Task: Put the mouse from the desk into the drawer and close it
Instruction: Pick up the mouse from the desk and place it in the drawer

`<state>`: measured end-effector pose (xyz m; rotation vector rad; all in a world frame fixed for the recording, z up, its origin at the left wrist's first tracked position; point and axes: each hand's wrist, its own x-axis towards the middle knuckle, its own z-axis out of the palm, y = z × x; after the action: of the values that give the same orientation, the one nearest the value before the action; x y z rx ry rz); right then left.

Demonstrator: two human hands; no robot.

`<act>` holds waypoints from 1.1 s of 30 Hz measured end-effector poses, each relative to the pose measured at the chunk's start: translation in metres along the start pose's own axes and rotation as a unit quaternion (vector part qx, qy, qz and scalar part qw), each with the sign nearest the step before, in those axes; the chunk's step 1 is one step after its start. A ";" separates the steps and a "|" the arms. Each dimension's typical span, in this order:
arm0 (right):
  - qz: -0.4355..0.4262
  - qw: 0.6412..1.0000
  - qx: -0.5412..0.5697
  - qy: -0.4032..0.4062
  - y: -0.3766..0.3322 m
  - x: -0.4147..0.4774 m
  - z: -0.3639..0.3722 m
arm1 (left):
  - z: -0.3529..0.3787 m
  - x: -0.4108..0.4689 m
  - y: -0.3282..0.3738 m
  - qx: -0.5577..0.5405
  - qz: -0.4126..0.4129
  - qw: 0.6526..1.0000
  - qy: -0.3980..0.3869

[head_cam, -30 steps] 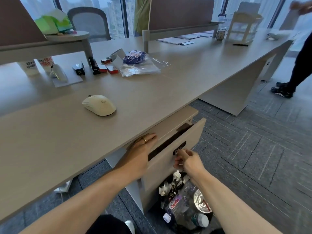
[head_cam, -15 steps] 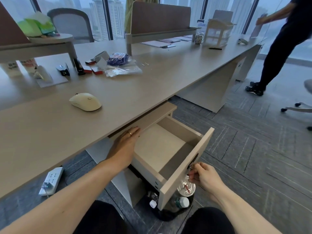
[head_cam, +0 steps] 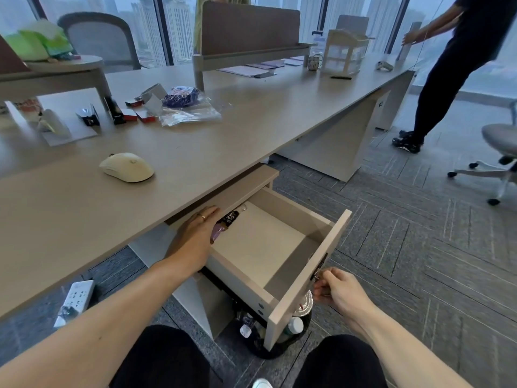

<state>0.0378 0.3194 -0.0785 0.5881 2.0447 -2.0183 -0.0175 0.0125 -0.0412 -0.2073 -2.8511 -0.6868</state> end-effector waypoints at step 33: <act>-0.127 0.902 -0.408 0.059 -0.075 -0.030 -0.006 | -0.072 -0.024 0.028 0.004 0.130 0.982 -0.137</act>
<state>0.0340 0.3225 0.0018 0.2747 2.8555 -1.0254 0.0228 0.0015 0.0279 -0.7110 -3.0001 -0.6343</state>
